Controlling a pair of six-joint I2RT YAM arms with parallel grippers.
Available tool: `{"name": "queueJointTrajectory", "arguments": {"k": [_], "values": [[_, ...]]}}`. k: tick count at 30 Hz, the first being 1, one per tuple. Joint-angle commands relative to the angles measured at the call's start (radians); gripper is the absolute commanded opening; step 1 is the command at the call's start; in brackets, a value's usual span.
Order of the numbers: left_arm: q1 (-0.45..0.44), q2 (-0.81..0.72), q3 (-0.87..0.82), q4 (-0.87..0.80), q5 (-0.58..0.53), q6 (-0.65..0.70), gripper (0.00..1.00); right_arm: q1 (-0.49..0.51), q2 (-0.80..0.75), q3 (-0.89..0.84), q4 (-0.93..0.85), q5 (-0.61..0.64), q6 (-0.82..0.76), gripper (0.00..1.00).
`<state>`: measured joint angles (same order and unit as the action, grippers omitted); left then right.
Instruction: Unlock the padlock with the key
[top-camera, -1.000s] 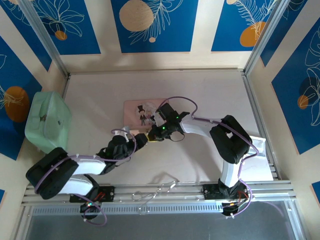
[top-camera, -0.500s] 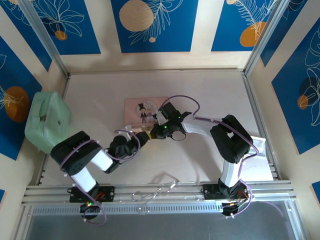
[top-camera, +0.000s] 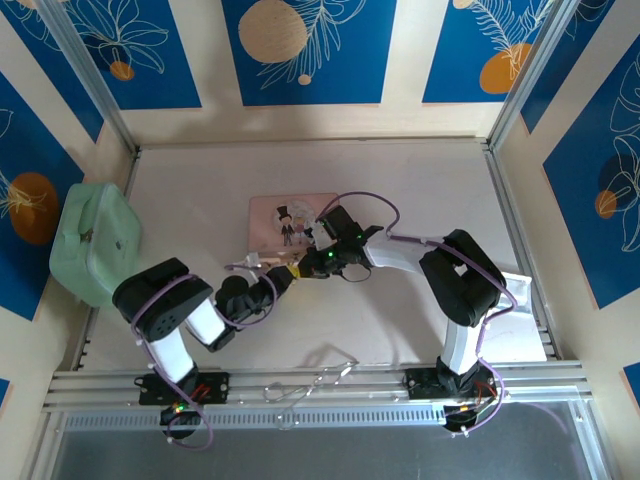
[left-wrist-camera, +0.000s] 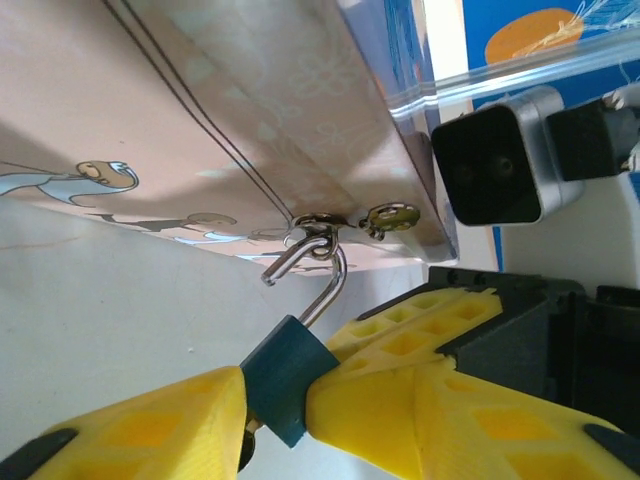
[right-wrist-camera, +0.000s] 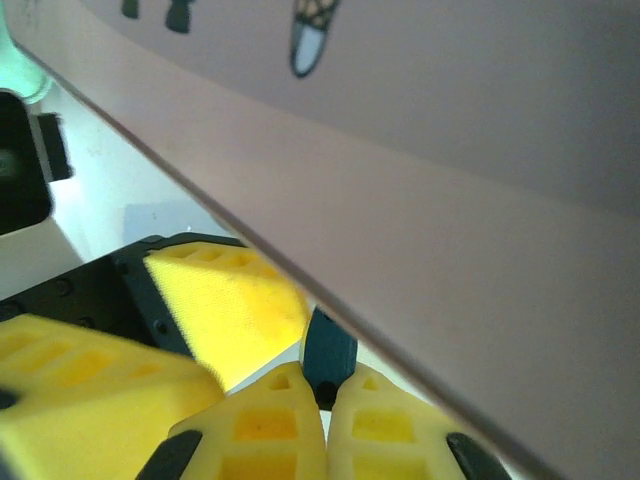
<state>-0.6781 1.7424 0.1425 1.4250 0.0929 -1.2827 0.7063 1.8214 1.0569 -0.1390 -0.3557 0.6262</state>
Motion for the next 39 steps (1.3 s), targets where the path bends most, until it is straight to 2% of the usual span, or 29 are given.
{"name": "queueJointTrajectory", "arguments": {"k": [1,2,4,8,16,20,26,29,39], "values": [[0.024,0.021,-0.042,-0.060,0.045,-0.004,0.41,0.011,0.032,-0.046,-0.048,-0.140,0.098,0.00],[0.031,0.025,-0.046,-0.057,0.049,-0.006,0.39,0.012,0.031,-0.047,-0.045,-0.141,0.097,0.00],[0.039,0.039,-0.049,-0.050,0.059,-0.010,0.26,0.011,0.030,-0.048,-0.045,-0.142,0.097,0.00],[0.060,0.054,-0.066,-0.022,0.055,-0.020,0.15,0.011,0.026,-0.052,-0.042,-0.143,0.098,0.00],[0.078,0.006,-0.036,-0.127,0.068,0.012,0.10,0.011,0.029,-0.051,-0.039,-0.152,0.096,0.00],[0.081,-0.101,0.014,-0.330,0.064,0.068,0.08,0.010,0.034,-0.047,-0.039,-0.156,0.095,0.00],[0.078,-0.335,0.129,-0.814,-0.005,0.223,0.06,0.010,0.039,-0.041,-0.039,-0.160,0.095,0.00],[0.077,-0.374,0.171,-0.935,-0.027,0.277,0.07,0.010,0.040,-0.043,-0.034,-0.164,0.095,0.00],[0.076,-0.254,0.146,-0.789,-0.004,0.245,0.05,0.009,0.033,-0.049,-0.024,-0.165,0.098,0.00]]}}
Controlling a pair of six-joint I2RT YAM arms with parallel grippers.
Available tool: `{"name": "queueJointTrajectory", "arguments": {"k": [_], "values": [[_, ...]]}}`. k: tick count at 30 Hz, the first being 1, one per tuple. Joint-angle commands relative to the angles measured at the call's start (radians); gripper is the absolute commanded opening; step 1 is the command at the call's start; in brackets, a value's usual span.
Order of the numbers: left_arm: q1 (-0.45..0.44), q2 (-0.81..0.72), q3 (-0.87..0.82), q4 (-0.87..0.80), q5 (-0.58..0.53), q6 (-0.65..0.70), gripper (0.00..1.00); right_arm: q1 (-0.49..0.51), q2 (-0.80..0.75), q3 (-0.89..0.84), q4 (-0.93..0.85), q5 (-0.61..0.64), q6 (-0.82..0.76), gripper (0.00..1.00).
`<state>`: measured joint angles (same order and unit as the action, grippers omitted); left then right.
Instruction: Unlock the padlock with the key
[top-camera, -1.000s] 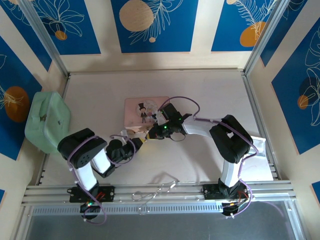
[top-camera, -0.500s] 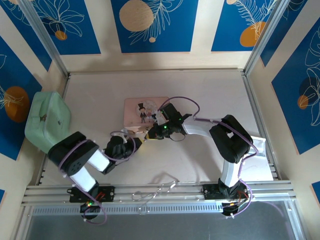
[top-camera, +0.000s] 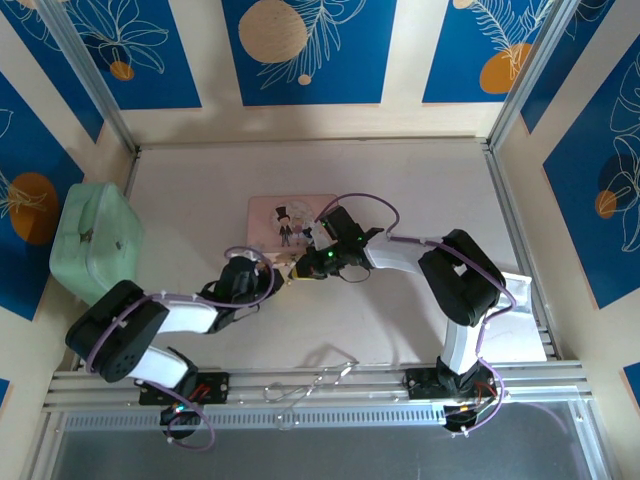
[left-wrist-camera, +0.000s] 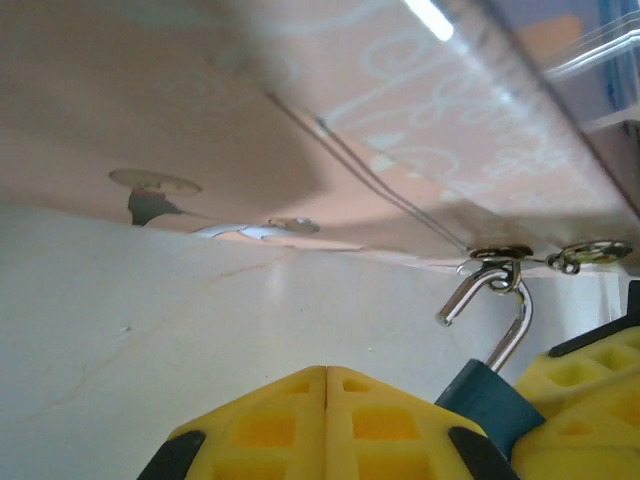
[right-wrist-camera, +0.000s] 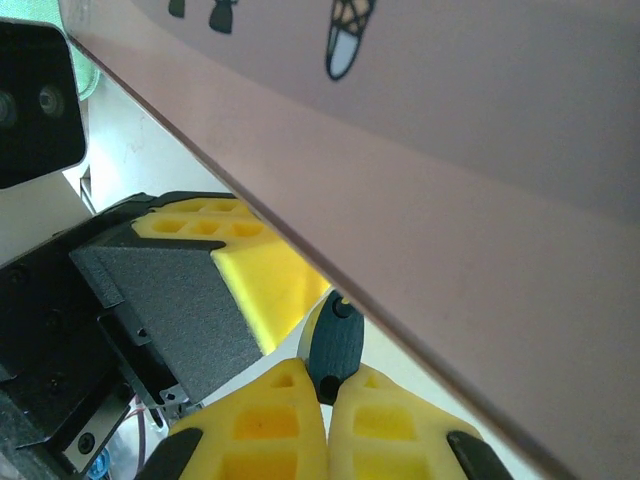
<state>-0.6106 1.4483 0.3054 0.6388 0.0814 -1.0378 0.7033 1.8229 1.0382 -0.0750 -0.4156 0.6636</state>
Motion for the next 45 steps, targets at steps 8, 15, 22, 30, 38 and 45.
{"name": "queueJointTrajectory", "arguments": {"k": [8,15,22,30,38,45], "values": [[-0.014,0.109,0.018,0.048,0.022,-0.006,0.05,0.014,0.030,-0.030,-0.085,-0.101,0.064,0.00],[-0.036,0.190,-0.016,0.204,0.036,-0.081,0.05,0.025,0.033,-0.040,-0.044,-0.091,0.102,0.00],[-0.035,0.158,-0.054,0.171,0.015,-0.087,0.04,0.030,0.033,-0.053,-0.004,-0.097,0.126,0.00],[-0.038,0.211,-0.109,0.254,0.023,-0.233,0.00,0.027,0.036,-0.062,0.028,-0.104,0.147,0.00],[-0.047,0.246,-0.116,0.298,0.056,-0.337,0.00,0.027,0.036,-0.065,0.036,-0.101,0.156,0.00],[-0.064,0.184,-0.123,0.301,0.056,-0.385,0.00,0.024,0.042,-0.087,0.096,-0.115,0.194,0.00]]}}
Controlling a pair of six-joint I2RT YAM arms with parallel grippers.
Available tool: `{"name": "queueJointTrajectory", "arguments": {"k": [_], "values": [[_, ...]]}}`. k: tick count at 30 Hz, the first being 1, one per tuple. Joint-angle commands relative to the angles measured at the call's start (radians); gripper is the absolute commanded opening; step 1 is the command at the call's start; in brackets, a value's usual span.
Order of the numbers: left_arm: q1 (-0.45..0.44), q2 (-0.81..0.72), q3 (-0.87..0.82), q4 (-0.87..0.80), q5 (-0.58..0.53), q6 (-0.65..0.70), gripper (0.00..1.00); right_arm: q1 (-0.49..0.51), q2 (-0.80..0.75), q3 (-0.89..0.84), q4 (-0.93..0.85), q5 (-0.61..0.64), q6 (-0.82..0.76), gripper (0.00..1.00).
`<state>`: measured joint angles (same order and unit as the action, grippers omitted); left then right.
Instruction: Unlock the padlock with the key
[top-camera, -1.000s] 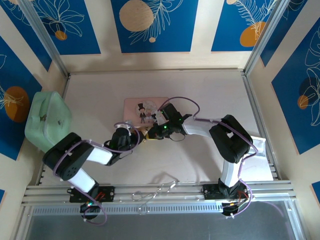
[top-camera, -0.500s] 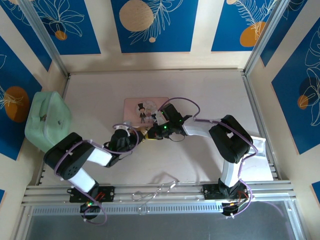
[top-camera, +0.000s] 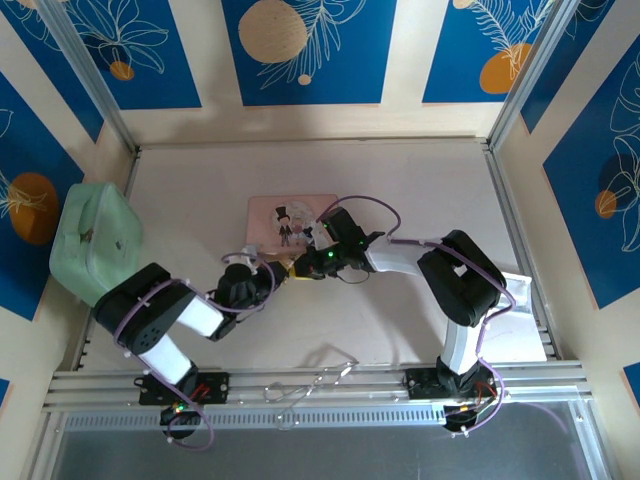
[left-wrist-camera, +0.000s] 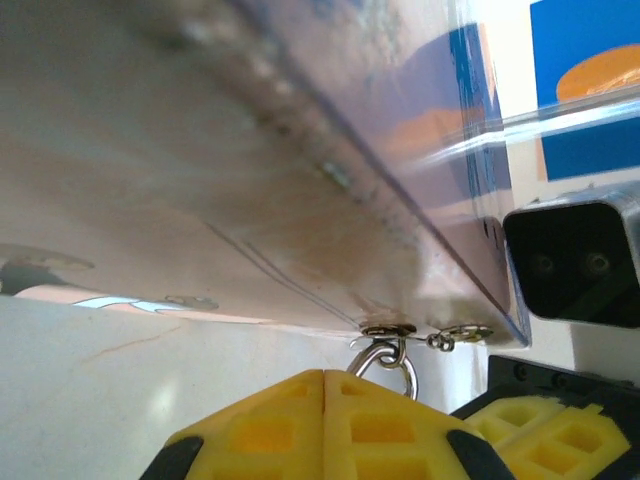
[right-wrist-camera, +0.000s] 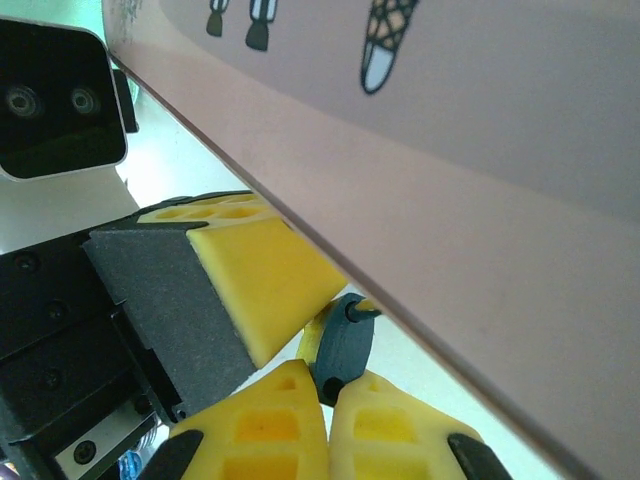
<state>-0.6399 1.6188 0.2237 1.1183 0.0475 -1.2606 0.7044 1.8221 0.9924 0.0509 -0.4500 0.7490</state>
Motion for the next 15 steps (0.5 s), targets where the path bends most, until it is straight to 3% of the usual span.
{"name": "queueJointTrajectory", "arguments": {"k": [1,6,8,9,15], "values": [[-0.037,0.008,-0.042,-0.177,0.089,-0.170,0.00,0.023,0.044,-0.046,-0.017,-0.081,0.117,0.00],[-0.041,0.013,-0.051,-0.116,0.097,-0.210,0.01,0.021,0.043,-0.064,0.016,-0.078,0.144,0.00],[-0.035,-0.007,-0.069,-0.141,0.087,-0.210,0.21,0.019,0.043,-0.064,0.013,-0.079,0.144,0.00],[-0.032,-0.024,-0.078,-0.167,0.080,-0.203,0.27,0.018,0.042,-0.065,0.012,-0.078,0.143,0.00],[-0.030,-0.194,-0.047,-0.439,0.064,-0.153,0.43,0.018,0.046,-0.064,0.015,-0.084,0.142,0.00]]}}
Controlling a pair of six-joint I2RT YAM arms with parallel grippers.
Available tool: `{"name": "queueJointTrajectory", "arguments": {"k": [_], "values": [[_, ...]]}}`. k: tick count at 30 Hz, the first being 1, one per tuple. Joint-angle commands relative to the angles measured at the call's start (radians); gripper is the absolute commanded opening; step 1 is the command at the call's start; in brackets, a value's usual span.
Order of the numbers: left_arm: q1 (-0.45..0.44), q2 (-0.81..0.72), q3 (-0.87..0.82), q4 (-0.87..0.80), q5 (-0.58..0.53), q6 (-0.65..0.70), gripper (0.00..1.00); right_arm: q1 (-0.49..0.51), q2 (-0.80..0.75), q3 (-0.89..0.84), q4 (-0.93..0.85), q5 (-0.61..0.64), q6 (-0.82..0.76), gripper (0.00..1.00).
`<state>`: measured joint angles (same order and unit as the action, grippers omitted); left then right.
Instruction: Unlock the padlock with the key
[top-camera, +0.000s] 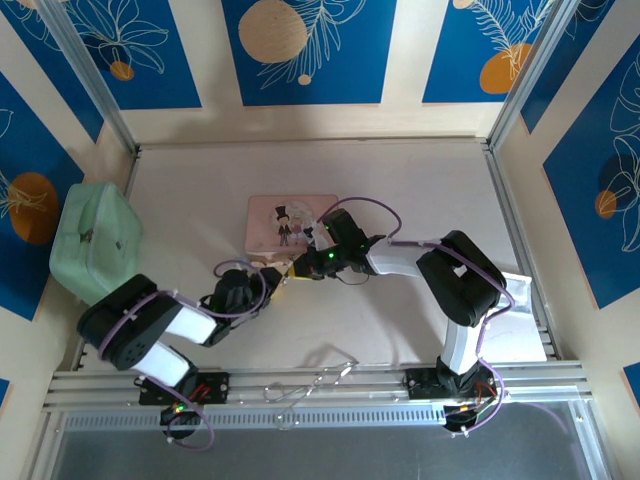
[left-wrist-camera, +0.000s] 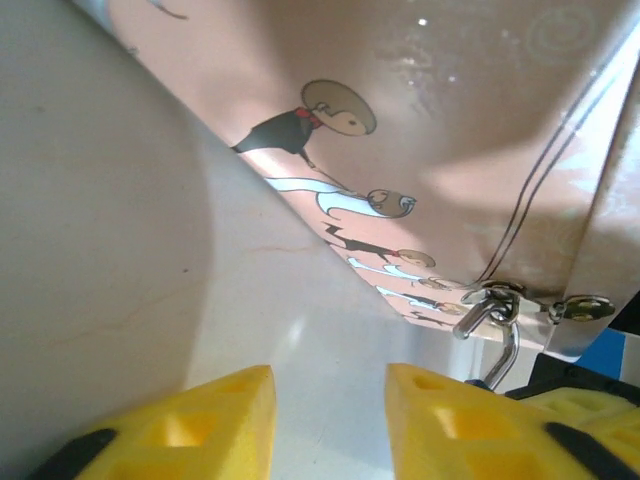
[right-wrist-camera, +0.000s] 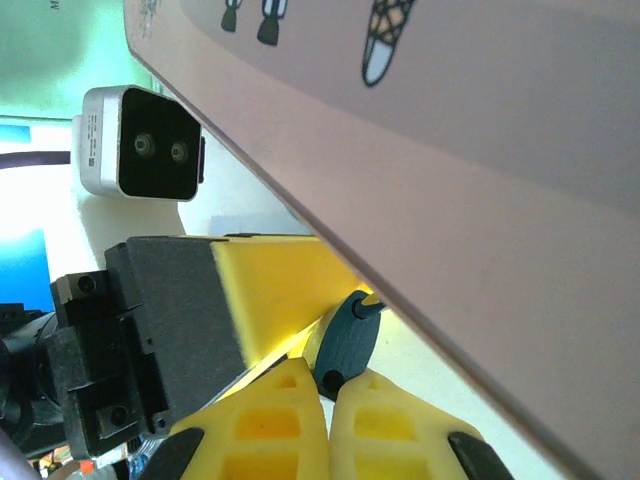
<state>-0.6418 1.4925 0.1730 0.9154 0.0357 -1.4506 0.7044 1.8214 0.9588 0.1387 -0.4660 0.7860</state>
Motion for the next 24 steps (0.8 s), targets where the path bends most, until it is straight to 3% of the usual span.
{"name": "queueJointTrajectory", "arguments": {"k": [1,6,8,19,24], "values": [[-0.029,-0.102,0.012,-0.285,0.071,0.045,0.44,0.018,0.046,-0.030,-0.072,-0.069,0.106,0.00],[-0.030,-0.267,0.081,-0.547,0.042,0.093,0.40,0.015,0.050,-0.031,-0.062,-0.072,0.110,0.00],[-0.029,-0.297,0.082,-0.578,0.029,0.090,0.42,0.014,0.053,-0.031,-0.058,-0.075,0.113,0.00],[-0.030,-0.213,0.029,-0.302,0.034,-0.060,0.39,0.010,0.061,-0.034,-0.041,-0.086,0.122,0.00],[-0.036,-0.208,0.075,-0.302,0.038,-0.075,0.32,0.009,0.065,-0.037,-0.030,-0.090,0.126,0.00]]}}
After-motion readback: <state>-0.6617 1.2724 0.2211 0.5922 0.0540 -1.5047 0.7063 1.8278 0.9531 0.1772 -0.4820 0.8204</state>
